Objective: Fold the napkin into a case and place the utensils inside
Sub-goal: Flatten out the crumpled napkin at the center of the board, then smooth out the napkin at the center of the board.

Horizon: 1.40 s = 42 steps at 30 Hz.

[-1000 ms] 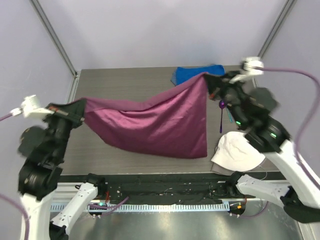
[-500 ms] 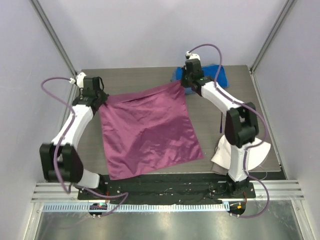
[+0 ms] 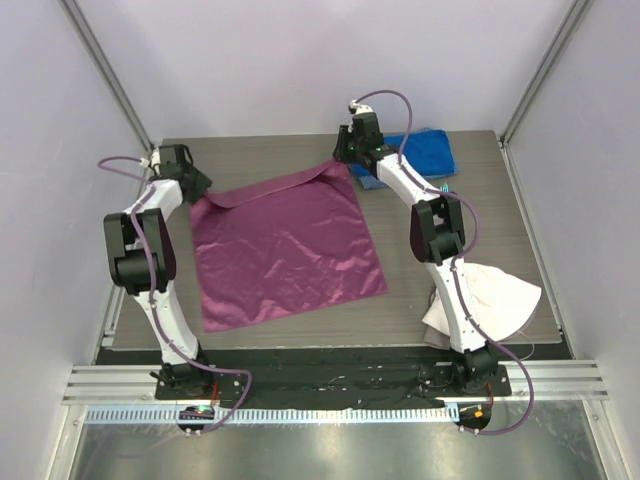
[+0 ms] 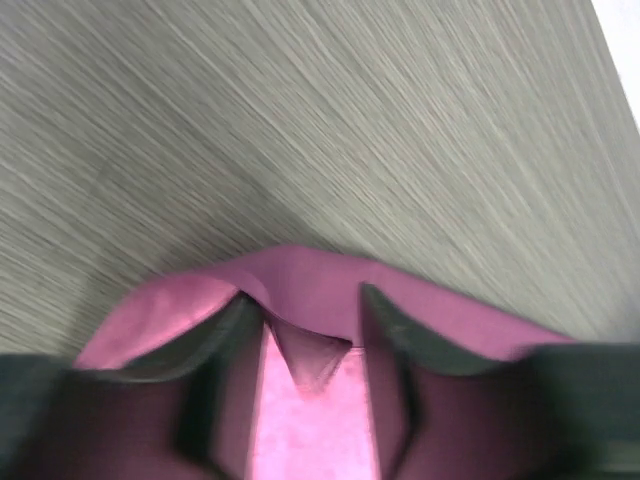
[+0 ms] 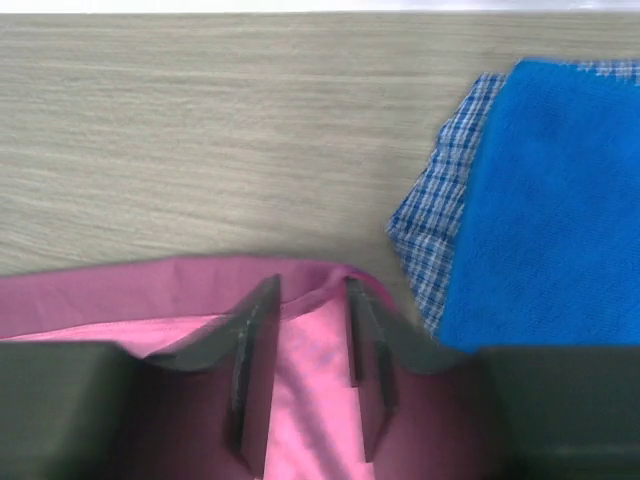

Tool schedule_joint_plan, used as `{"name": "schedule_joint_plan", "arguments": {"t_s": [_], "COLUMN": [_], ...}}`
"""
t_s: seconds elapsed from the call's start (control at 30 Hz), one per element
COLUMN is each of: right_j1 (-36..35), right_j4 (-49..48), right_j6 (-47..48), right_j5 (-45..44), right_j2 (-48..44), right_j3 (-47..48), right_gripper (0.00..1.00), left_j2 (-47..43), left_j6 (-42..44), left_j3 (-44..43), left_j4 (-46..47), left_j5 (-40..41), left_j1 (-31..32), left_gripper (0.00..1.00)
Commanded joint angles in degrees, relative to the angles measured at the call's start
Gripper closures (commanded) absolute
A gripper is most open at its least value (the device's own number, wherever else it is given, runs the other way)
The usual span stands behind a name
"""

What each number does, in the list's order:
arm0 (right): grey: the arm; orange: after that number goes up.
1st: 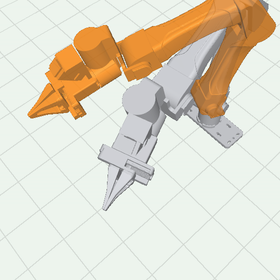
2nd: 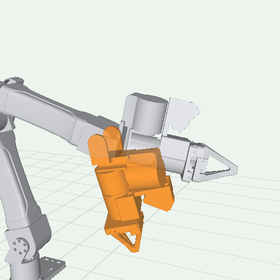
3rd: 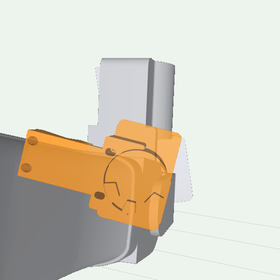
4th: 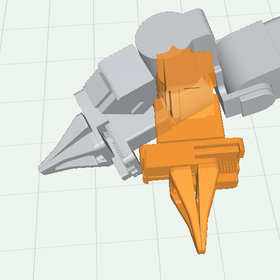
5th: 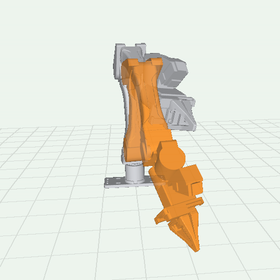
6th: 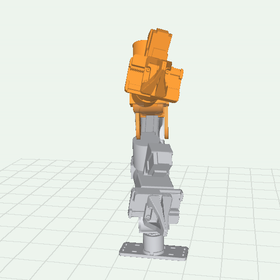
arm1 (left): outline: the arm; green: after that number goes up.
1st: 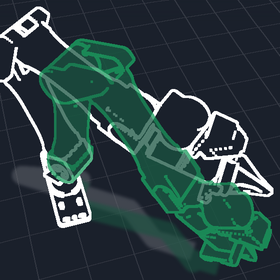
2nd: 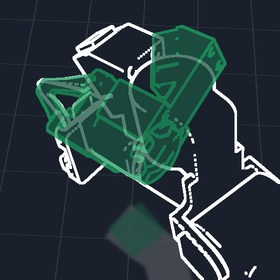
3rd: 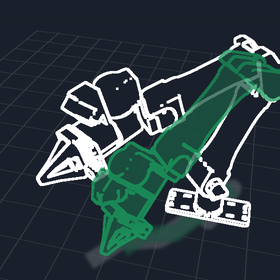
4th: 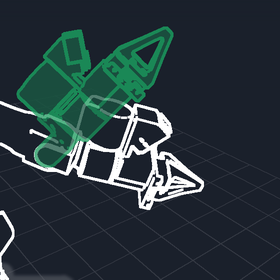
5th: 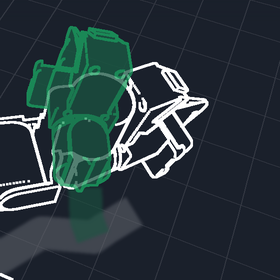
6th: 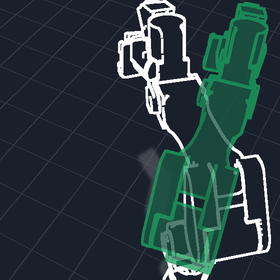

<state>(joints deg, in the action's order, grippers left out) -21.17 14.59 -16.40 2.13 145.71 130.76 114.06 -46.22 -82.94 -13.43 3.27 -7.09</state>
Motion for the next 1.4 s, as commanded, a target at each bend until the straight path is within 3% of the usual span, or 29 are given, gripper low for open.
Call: {"name": "schedule_joint_plan", "arguments": {"t_s": [0.0,0.07,0.2,0.33,0.53,0.6,0.73,0.93,1.2,1.37], "right_j1": [2.3,2.9,2.9,2.3,-4.4,-6.2,-13.2,-16.5,-16.5,-16.5], "right_j4": [1.9,5.1,9.2,12.4,14.6,15.2,11.6,5.5,4.2,3.3], "right_j6": [-3.6,-3.7,-4.9,-7.7,-7.9,-9.8,-10.4,-10.9,-8.6,-9.0], "right_j5": [2.3,2.6,3.0,6.0,0.6,0.9,2.2,5.1,3.8,4.2], "right_j2": [-0.2,-2.1,-10.0,-17.6,-25.7,-27.1,-32.8,-39.6,-41.3,-40.6], "right_j3": [9.2,10.7,4.3,-9.9,-23.6,-26.1,-37.8,-51.2,-56.6,-56.7], "right_gripper": [0.50,0.30,0.22,0.21,0.21,0.27,0.28,0.30,0.47,0.52], "left_j2": [-3.7,-5.9,-14.5,-27.6,-34.3,-33.5,-28.3,-18.1,-6.4,0.0], "left_j6": [1.7,2.0,1.9,2.6,3.0,3.8,3.9,2.9,-0.5,-2.1], "left_j3": [-3.6,-4.0,1.7,15.0,24.0,24.8,22.5,15.9,7.4,1.8], "left_j4": [0.1,-4.1,-7.7,-8.4,-7.8,-7.4,-8.9,-7.1,-3.8,-4.1], "left_j5": [2.5,4.0,4.2,3.7,-2.9,-5.3,-4.0,-7.5,-11.1,-12.9], "left_j1": [-0.6,-0.6,0.5,3.4,5.2,5.0,2.7,-1.9,-4.9,-4.9], "left_gripper": [0.46,0.40,0.38,0.39,0.46,0.49,0.51,0.37,0.36,0.37]}}
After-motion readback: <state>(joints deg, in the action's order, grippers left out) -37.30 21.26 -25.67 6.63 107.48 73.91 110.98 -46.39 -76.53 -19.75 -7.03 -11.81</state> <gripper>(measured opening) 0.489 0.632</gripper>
